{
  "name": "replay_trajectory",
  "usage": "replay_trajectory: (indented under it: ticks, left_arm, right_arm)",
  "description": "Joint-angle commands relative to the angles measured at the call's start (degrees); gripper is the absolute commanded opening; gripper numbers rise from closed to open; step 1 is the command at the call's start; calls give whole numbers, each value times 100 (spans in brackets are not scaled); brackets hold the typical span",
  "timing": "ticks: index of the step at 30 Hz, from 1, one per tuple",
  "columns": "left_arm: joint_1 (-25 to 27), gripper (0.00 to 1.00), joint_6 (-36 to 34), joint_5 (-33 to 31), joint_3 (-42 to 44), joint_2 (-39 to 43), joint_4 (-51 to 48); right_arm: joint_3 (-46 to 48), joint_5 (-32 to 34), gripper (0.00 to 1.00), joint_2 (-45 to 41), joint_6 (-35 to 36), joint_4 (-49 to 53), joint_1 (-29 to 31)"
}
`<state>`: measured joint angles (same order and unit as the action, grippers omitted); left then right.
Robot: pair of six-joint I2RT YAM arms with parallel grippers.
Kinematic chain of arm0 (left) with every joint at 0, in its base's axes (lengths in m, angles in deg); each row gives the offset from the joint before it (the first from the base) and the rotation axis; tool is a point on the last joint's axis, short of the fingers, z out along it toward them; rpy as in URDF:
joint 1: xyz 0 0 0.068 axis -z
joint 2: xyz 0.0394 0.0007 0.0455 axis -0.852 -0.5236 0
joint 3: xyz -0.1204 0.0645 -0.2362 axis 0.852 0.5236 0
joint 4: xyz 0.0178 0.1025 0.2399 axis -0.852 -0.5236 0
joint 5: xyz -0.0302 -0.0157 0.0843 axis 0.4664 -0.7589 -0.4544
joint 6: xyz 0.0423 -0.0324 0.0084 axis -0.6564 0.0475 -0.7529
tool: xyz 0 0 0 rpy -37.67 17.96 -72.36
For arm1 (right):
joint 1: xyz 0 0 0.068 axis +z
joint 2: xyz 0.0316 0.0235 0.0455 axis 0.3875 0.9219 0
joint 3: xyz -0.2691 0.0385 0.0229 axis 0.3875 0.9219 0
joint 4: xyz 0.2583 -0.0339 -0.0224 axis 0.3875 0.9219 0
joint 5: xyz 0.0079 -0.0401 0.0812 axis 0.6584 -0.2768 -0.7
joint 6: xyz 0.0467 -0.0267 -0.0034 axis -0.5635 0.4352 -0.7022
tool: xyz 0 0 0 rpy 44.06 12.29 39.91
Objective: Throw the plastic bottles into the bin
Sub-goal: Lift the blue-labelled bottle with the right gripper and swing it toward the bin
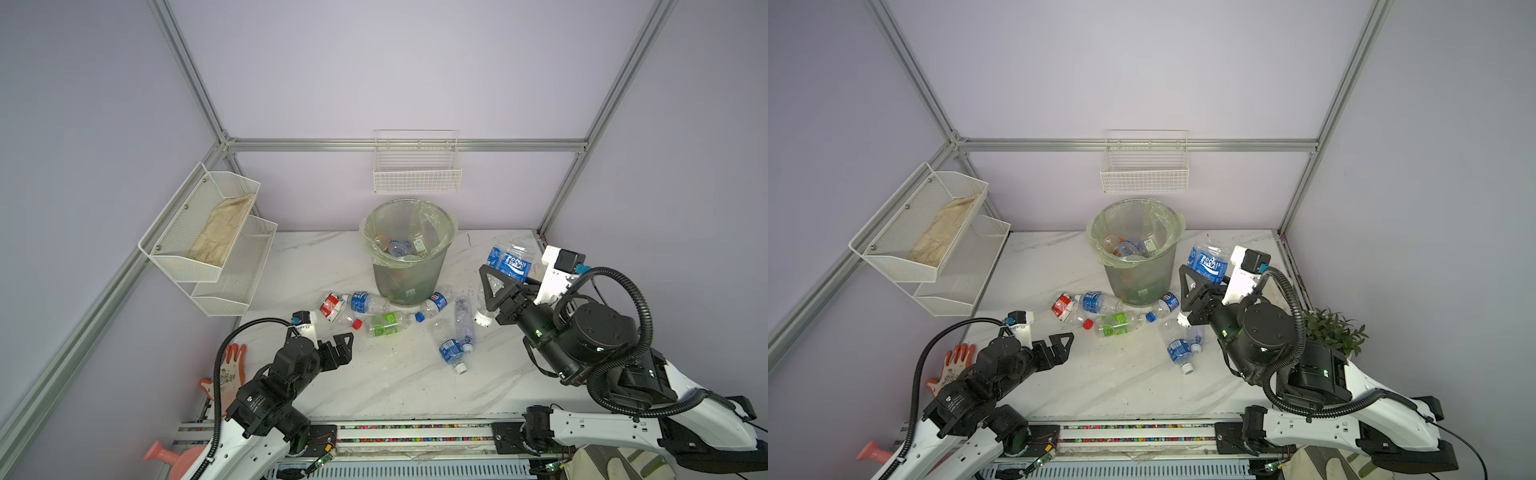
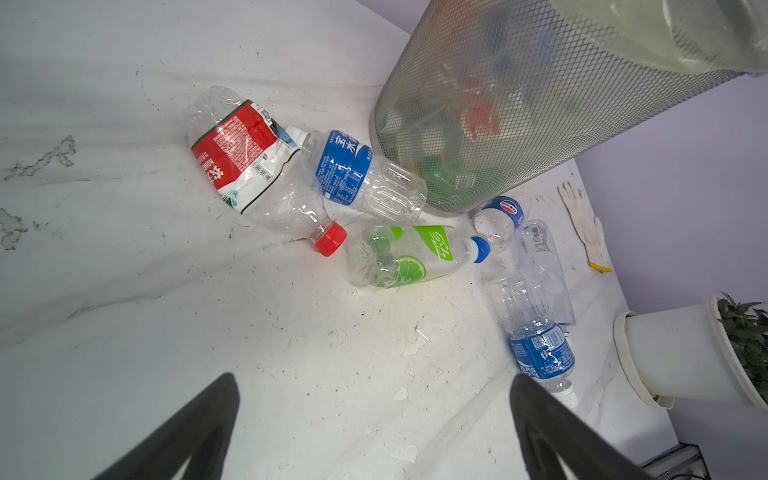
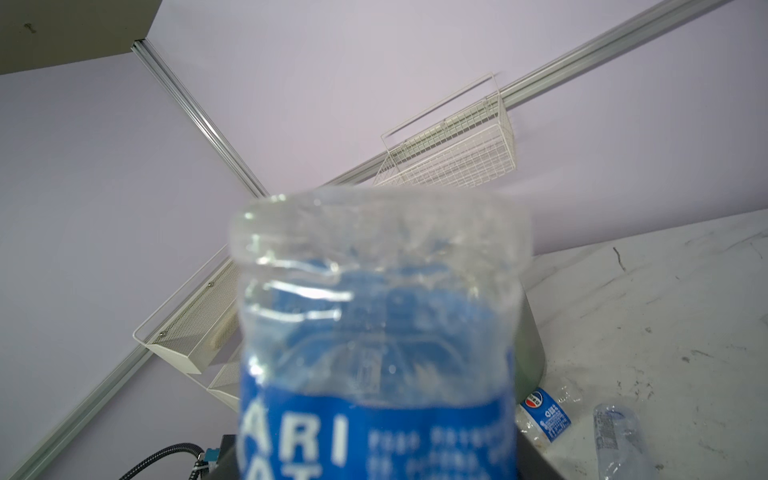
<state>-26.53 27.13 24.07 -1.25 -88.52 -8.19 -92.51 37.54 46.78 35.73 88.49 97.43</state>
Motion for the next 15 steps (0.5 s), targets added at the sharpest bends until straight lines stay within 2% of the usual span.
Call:
replay_trajectory:
  ticks: [1, 15]
  left_arm:
    - [-9, 100, -202, 102, -383, -8, 371]
    - [-16, 100, -287, 59, -433, 10, 308]
  right_arm:
    - [-308, 231, 0, 291, 674, -103, 17]
    - [-841, 432, 0, 1021, 1186, -314, 17]
